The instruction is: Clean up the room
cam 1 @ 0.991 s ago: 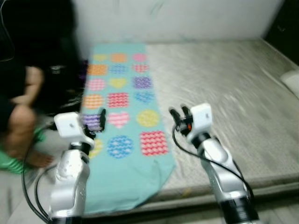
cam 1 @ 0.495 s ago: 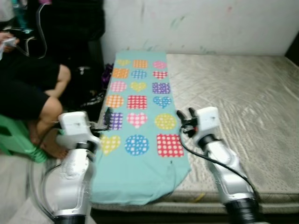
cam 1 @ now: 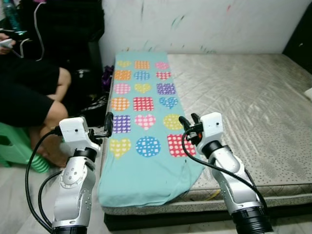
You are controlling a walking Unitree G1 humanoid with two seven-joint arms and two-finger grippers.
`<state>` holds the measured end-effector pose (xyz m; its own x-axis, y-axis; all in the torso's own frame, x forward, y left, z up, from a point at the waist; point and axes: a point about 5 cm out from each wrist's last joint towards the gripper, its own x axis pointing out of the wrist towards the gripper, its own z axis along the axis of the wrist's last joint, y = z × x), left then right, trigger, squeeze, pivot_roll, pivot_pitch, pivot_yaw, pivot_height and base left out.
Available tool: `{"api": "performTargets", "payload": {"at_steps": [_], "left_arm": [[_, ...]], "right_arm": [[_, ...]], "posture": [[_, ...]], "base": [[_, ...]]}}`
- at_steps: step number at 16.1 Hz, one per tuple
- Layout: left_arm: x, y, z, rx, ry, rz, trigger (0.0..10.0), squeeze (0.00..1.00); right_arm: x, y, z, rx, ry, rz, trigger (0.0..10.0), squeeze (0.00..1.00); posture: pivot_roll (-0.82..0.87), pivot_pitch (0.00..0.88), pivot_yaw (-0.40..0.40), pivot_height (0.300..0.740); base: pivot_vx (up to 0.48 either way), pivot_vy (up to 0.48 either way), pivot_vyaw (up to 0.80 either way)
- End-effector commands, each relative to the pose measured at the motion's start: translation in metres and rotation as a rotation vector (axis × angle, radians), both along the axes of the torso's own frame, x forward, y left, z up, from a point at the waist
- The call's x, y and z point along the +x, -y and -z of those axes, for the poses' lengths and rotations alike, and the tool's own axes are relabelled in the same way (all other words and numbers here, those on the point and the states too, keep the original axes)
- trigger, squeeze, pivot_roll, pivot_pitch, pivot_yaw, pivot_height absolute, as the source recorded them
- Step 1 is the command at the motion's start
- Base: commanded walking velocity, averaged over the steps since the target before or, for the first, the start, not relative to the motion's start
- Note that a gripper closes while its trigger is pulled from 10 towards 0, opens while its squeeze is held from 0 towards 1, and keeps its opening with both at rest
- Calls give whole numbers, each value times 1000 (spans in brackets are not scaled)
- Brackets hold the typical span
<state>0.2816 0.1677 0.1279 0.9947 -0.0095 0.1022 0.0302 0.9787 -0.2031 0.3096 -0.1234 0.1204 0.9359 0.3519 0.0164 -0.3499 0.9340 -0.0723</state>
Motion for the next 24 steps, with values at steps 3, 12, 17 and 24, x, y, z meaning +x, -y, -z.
{"api": "performTargets", "payload": {"at_steps": [3,12,17,24], "left_arm": [[-1,5,-7,1,31,33,10000,0],[1,7,-6,-8,19,38,10000,0],[1,8,-5,-8,17,43,10000,0],[0,8,-5,-6,12,34,10000,0]], "right_arm": [[3,6,-7,13,20,38,10000,0],[3,6,-5,-6,22,37,10000,0],[2,7,-4,-11,19,43,10000,0],[3,8,-3,-10,12,50,10000,0]], "posture": [[-181,0,9,740],[-180,0,9,740],[-182,0,12,740],[-181,2,9,740]], "base": [[309,0,-135],[216,0,-178],[0,0,0],[0,0,-571]]}}
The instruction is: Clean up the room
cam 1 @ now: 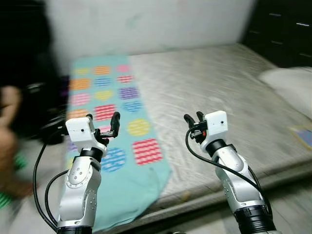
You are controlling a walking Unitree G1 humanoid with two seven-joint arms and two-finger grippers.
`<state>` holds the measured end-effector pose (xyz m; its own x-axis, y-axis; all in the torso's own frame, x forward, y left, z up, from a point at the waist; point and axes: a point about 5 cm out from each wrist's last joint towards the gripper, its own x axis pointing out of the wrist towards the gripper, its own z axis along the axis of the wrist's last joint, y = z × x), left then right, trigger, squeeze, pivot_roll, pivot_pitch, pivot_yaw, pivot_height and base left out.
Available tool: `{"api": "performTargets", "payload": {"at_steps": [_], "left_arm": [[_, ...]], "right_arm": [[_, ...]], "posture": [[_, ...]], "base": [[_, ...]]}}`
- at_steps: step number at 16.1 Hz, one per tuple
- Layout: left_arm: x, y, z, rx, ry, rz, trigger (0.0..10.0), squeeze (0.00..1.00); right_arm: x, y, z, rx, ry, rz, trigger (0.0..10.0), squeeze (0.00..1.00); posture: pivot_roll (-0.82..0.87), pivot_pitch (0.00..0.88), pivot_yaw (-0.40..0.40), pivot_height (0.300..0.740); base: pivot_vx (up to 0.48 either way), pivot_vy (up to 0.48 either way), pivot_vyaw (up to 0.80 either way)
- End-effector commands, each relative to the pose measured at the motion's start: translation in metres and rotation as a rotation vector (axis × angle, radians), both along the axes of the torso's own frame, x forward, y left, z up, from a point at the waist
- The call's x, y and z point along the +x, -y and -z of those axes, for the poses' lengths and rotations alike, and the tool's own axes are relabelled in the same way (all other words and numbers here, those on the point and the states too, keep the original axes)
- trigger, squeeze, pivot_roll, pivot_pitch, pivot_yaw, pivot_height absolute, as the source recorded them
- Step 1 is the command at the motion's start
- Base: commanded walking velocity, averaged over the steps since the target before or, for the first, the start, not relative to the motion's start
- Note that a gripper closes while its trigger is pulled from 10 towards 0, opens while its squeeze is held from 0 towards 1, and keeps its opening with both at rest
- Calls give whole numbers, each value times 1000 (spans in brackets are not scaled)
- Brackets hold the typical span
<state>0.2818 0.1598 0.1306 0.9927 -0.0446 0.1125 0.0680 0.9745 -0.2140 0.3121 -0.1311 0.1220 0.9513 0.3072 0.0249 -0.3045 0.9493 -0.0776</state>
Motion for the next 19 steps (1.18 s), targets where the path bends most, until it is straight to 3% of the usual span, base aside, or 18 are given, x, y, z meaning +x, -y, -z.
{"api": "performTargets", "payload": {"at_steps": [1,4,6,9,12,19], "left_arm": [[0,0,-2,3,3,-1,10000,0],[1,0,-2,6,-1,-1,10000,0],[1,-5,7,41,-64,-30,10000,0],[-6,-26,19,73,-146,-101,10000,0],[-13,-30,23,89,-167,-108,10000,0],[-20,-33,23,90,-187,-108,10000,0]], "right_arm": [[1,0,-1,-8,3,2,10000,0],[1,0,-2,-12,6,-2,10000,0],[1,-1,-1,-23,-2,-8,10000,0],[-2,5,14,-105,-101,-21,10000,0],[-12,13,25,-174,-143,-14,10000,0],[-10,10,28,-139,-166,11,10000,0]], "posture": [[-181,2,9,740],[-182,6,8,740],[-182,5,8,740],[-185,2,17,740],[-176,0,4,740],[-160,2,38,740]], "base": [[0,0,0],[0,0,0],[0,0,0],[0,0,0],[0,0,0],[0,0,404]]}}
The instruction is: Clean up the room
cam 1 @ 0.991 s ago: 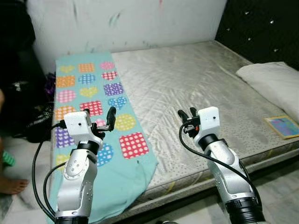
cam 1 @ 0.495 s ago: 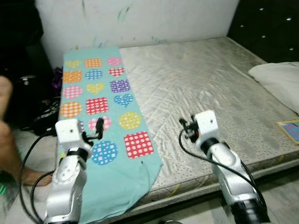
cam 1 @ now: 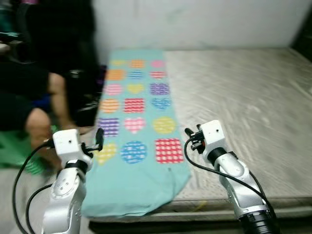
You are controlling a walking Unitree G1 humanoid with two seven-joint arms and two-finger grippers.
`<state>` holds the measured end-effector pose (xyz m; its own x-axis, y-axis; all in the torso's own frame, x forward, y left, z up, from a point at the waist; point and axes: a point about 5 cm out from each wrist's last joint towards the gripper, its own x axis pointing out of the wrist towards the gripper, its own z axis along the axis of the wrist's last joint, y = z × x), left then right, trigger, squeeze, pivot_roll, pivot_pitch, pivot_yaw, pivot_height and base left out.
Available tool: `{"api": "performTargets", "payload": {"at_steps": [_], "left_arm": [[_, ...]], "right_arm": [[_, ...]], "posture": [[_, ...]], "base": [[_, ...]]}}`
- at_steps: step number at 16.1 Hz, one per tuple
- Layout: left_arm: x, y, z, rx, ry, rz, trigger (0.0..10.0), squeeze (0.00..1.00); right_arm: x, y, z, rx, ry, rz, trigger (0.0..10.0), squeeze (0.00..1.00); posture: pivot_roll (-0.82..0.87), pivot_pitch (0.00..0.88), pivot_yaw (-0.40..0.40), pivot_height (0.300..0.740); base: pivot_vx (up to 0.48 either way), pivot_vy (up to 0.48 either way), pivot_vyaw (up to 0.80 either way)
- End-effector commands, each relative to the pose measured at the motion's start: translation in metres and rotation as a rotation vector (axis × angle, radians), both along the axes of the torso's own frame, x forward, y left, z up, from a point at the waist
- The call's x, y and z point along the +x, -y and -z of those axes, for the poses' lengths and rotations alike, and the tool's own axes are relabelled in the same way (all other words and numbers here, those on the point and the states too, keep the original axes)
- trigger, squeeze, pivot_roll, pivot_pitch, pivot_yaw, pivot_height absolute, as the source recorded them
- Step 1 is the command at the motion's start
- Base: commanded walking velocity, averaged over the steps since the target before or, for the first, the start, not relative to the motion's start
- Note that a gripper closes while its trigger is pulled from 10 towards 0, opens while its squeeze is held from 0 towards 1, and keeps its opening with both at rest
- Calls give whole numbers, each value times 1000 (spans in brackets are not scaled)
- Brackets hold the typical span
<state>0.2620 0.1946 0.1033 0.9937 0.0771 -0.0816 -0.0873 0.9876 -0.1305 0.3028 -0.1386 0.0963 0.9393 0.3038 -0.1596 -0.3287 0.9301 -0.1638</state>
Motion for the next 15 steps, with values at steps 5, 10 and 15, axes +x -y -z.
{"api": "performTargets", "payload": {"at_steps": [5,10,15], "left_arm": [[5,12,-10,-34,44,64,10000,0],[4,25,-9,-73,37,81,10000,0],[7,27,-13,-66,58,98,10000,0]], "right_arm": [[1,-1,2,0,-18,15,10000,0],[-5,4,2,-8,-23,12,10000,0],[-6,5,-1,-6,-13,21,10000,0]], "posture": [[-179,23,46,740],[-188,44,31,740],[-191,64,35,740]], "base": [[0,0,0],[0,464,0],[0,282,0]]}}
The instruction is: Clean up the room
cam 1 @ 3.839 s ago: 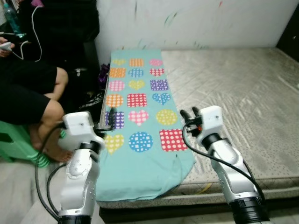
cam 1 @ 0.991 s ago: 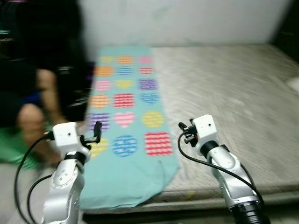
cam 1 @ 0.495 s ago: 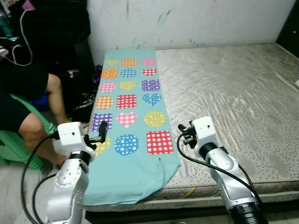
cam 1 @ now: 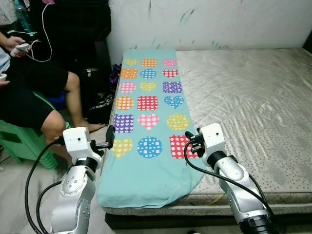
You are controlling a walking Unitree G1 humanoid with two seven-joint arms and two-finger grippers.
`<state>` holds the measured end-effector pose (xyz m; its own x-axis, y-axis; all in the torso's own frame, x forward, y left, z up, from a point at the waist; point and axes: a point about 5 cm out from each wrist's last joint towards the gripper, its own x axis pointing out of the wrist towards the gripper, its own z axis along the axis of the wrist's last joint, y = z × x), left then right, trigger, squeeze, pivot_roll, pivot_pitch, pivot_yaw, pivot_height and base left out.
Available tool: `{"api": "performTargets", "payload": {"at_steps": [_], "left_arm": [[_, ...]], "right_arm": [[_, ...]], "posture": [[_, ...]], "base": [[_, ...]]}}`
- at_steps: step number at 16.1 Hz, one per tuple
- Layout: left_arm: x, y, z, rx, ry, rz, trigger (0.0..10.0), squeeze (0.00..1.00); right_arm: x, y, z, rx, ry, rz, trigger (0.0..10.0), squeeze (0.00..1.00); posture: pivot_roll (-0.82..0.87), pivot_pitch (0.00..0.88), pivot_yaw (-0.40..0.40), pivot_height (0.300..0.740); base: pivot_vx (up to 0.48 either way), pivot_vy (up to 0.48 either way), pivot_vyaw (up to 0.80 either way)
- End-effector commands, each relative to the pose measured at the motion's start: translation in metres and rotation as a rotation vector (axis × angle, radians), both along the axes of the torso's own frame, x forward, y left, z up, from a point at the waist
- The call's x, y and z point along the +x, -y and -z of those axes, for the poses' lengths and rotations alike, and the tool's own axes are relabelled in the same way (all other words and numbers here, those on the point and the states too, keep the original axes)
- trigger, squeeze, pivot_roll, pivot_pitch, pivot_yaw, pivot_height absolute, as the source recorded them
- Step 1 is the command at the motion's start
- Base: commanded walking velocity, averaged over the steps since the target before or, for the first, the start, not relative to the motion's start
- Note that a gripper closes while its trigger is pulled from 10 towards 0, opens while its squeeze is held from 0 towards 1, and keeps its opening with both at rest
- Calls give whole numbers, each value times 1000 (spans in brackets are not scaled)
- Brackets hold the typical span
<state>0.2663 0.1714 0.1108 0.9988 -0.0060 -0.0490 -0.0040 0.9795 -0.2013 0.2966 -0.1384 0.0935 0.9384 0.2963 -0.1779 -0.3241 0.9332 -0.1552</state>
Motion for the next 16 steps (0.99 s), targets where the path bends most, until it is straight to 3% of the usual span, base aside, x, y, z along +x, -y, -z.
{"api": "performTargets", "payload": {"at_steps": [1,13,16], "left_arm": [[2,4,-6,1,27,18,10000,0],[1,5,-4,-18,22,10,10000,0],[3,6,-5,-20,25,15,10000,0]], "right_arm": [[1,7,-3,-12,9,15,10000,0],[-2,4,-10,47,41,86,10000,0],[-3,4,-10,40,40,86,10000,0]], "posture": [[-193,67,35,740],[-197,76,32,740],[-200,80,31,740]], "base": [[0,0,0],[0,0,0],[0,0,-800]]}}
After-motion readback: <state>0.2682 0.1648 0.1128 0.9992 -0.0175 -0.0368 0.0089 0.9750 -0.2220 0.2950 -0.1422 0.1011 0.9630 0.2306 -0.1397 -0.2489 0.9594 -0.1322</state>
